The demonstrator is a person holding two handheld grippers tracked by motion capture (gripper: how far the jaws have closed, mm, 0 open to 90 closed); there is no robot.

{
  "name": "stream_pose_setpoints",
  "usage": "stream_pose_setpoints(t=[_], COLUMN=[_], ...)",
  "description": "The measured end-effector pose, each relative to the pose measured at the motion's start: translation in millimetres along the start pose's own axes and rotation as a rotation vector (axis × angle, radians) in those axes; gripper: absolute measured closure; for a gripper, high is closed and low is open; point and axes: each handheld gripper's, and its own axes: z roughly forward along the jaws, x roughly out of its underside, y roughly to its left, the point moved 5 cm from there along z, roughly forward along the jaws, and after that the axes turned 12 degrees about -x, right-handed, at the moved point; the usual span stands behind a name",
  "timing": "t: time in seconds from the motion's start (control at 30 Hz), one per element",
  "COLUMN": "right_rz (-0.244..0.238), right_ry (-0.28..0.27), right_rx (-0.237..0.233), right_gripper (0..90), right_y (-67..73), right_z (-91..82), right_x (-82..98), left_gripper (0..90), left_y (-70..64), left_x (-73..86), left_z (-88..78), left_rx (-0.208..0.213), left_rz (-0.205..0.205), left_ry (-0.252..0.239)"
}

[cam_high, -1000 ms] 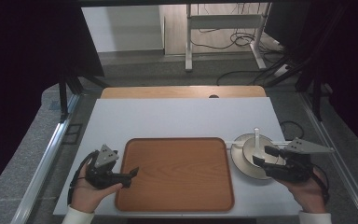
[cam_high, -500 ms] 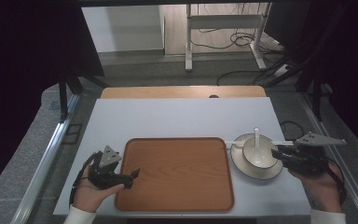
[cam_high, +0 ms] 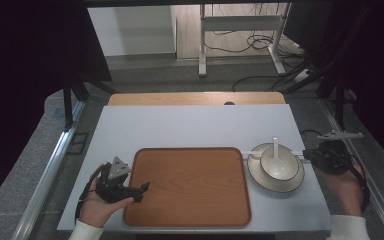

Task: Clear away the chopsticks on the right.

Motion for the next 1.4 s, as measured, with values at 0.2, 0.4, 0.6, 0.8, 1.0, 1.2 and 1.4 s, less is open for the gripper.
stream_pose_setpoints(t=[0.2,0.4,0.6,0.8,1.0,1.2,1.4], right_rz=[0.006,-0.005,-0.003,-0.011,0.008,0.022,0.051], right_ry=[0.011,0.101,0.139,0.175,0.191,0.194,0.193], right_rx=[0.004,0.054,0.071,0.099,0.105,0.096,0.078], right_gripper=[89.9,89.9,89.8,89.9,89.8,89.9,89.9], right_y=[-16.8,-35.6,-47.9,-53.1,-58.7,-62.6,-67.5], right_z=[16.9,42.0,55.2,66.9,77.7,77.2,71.7], right_x=[-6.1,-12.0,-12.9,-13.4,-9.8,-7.1,-0.5], left_gripper=[7.4,7.3,7.2,7.3,7.0,7.1,7.2], left_y=[-0.9,-0.5,2.7,3.6,6.2,11.6,12.5], left_x=[1.5,-0.2,-0.4,0.1,0.1,1.7,1.5], left_z=[2.7,2.1,2.5,2.9,2.1,2.7,-0.1], left_rx=[-0.006,-0.007,-0.008,-0.021,-0.038,-0.053,-0.054], left_rz=[0.006,0.008,-0.007,0.003,-0.016,-0.041,-0.037], left_ry=[0.012,0.007,0.0,-0.003,-0.009,-0.001,-0.005])
